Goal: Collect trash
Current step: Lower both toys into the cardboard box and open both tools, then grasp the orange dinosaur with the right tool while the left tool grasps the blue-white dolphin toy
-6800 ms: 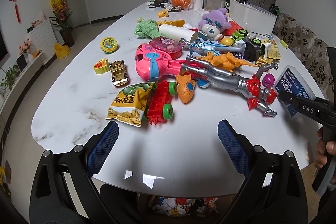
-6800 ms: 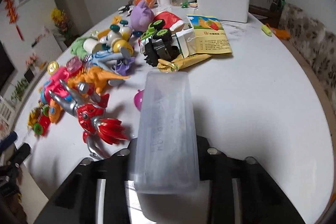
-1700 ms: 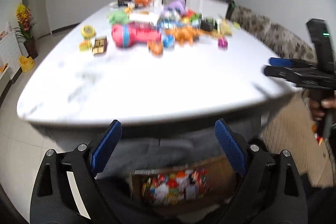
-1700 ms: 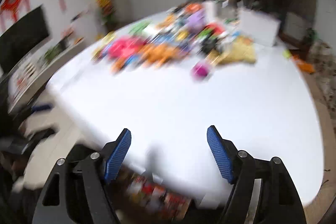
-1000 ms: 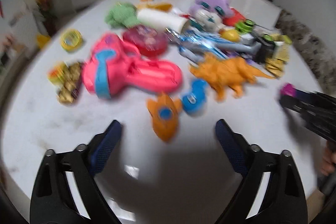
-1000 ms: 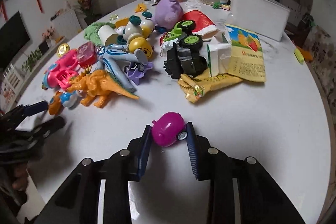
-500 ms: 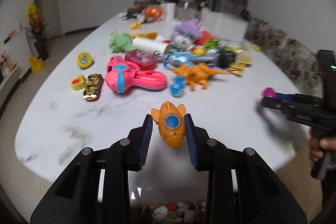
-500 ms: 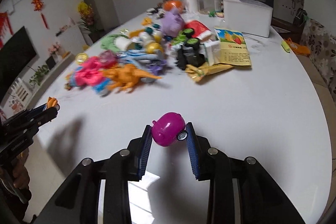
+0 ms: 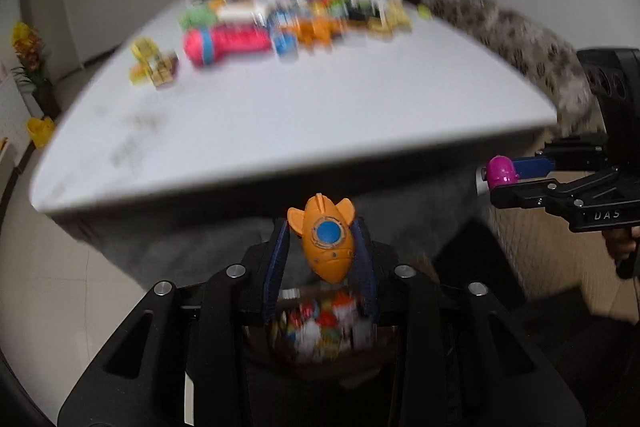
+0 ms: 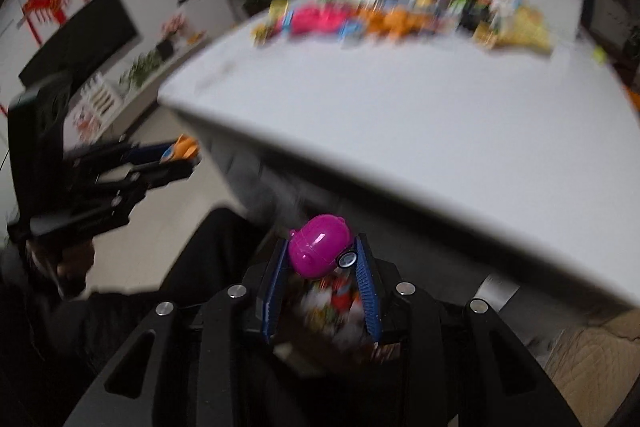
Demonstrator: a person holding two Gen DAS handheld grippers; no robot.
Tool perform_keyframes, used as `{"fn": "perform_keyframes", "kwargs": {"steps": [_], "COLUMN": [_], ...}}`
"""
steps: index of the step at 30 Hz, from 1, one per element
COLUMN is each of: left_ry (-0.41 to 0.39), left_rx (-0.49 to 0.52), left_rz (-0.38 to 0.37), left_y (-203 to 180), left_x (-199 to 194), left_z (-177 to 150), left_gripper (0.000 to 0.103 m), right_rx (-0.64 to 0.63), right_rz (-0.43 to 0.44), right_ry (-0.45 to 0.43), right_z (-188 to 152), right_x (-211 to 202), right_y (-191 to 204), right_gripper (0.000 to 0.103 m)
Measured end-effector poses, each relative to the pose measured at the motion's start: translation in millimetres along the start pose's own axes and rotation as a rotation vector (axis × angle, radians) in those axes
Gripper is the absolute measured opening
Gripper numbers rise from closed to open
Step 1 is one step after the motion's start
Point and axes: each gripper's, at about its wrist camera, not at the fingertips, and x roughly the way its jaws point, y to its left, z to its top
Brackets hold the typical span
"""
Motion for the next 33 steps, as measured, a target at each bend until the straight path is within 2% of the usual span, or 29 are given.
{"fn": "perform_keyframes", "kwargs": {"steps": [1,2,3,6,8,10,13,15,17,20,24,29,30,31,33], "left_ry": [0.029,0.042,0.054,0.107,0.086,0.046,-0.057,-0.123,-0.155,-0.170,-0.173,-0.155,-0.146,-0.144,-0.143], "left_rx": [0.008,0.013,0.016,-0.012,-0.037,-0.048,-0.049,-0.051,-0.082,-0.131,-0.168,-0.219,-0.226,-0.228,-0.225], "left_rz": [0.017,0.031,0.047,0.054,0.037,0.027,0.014,0.035,0.035,0.020,0.029,0.030,0.034,0.034,0.021], "left_y": [0,1,3,12,18,22,25,27,30,38,45,58,60,60,59], "left_x": [9,15,22,36,30,19,4,3,8,17,26,33,38,40,46], "left_z": [-8,-14,-22,-31,-27,-17,14,39,62,83,95,100,105,107,115], "left_gripper": [0.074,0.085,0.089,0.089,0.089,0.089,0.089,0.090,0.090,0.090,0.090,0.090,0.090,0.090,0.090], "right_rx": [-0.002,-0.007,-0.018,-0.060,-0.070,-0.087,-0.146,-0.202,-0.245,-0.320,-0.393,-0.428,-0.422,-0.419,-0.354], "right_rz": [-0.005,-0.019,-0.050,-0.113,-0.098,-0.090,-0.145,-0.184,-0.197,-0.221,-0.197,-0.158,-0.151,-0.152,-0.079], "right_ry": [0.027,0.054,0.066,0.087,0.058,-0.012,-0.132,-0.201,-0.225,-0.211,-0.120,0.014,-0.008,-0.003,0.030], "right_z": [-6,-12,-19,-27,-20,-3,39,76,110,170,222,250,253,253,248], "right_x": [9,20,31,43,33,14,-12,-18,-15,12,58,114,118,118,114], "right_y": [2,3,4,8,10,10,3,-3,-10,-26,-43,-57,-59,-58,-63], "right_gripper": [0.049,0.059,0.065,0.061,0.061,0.061,0.069,0.069,0.069,0.069,0.069,0.069,0.063,0.045,0.045]}}
